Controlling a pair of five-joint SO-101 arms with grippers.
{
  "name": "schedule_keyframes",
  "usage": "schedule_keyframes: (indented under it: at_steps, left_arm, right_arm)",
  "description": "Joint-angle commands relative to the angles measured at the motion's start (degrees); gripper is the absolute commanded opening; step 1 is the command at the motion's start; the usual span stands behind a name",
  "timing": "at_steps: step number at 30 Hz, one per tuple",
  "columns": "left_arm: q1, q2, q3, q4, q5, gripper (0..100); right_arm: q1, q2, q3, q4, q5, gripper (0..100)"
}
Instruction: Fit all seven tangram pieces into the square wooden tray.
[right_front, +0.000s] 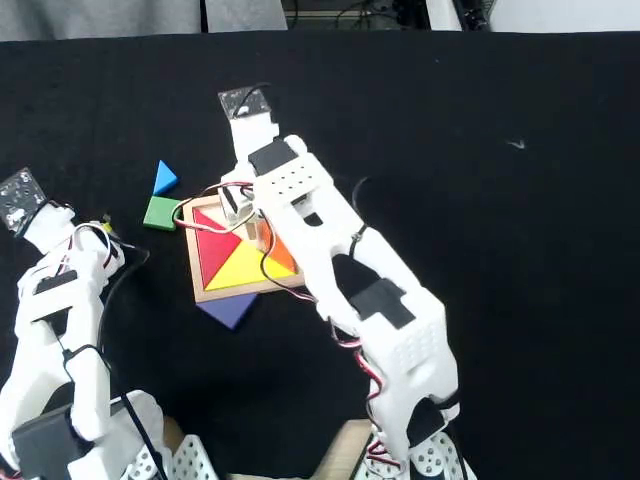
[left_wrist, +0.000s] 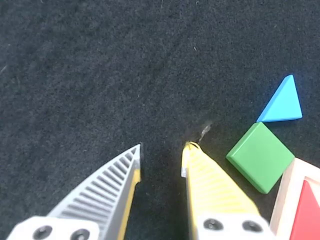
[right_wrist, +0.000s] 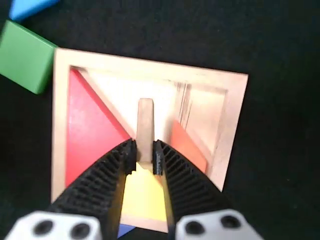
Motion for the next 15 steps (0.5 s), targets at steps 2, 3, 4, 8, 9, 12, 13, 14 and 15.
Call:
schedule_keyframes:
  at_steps: [2,3,4,8,9,12,13,14,15]
  left_arm:
    - [0.66,-0.79,-0.75,-1.05,-0.35,14]
    - [0.66,-0.79,-0.75,-1.05,-0.35,14]
    - [0.66,-0.79,-0.75,-1.05,-0.35,14]
    - [0.66,-0.79,-0.75,-1.05,-0.35,14]
    - [0.66,-0.79,-0.75,-1.05,-0.35,14]
    - [0.66,-0.79,-0.75,-1.05,-0.35,14]
    - [0.66,-0.79,-0.75,-1.05,-0.35,14]
    - [0.66,-0.79,-0.75,-1.05,-0.35,14]
    - [0.66,-0.79,-0.75,-1.05,-0.35,14]
  right_arm:
    - [0.97,2.68,-3.65,-1.41,-0.62,1.2]
    - [0.97,3.56,-4.26,-1.32,-0.62,1.2]
    - [0.97,4.26,-4.79,-1.23,-0.62,1.2]
    - [0.97,5.32,-5.67,0.53,-0.53,1.2]
    - [0.97,5.23,-5.67,1.14,-0.53,1.2]
    - [1.05,5.23,-5.67,2.02,-0.53,1.2]
    - [1.05,5.23,-5.67,2.2,-0.44,1.2]
    - [1.14,5.23,-5.67,2.29,-0.44,1.1]
    - [1.14,5.23,-5.58,2.29,-0.44,1.1]
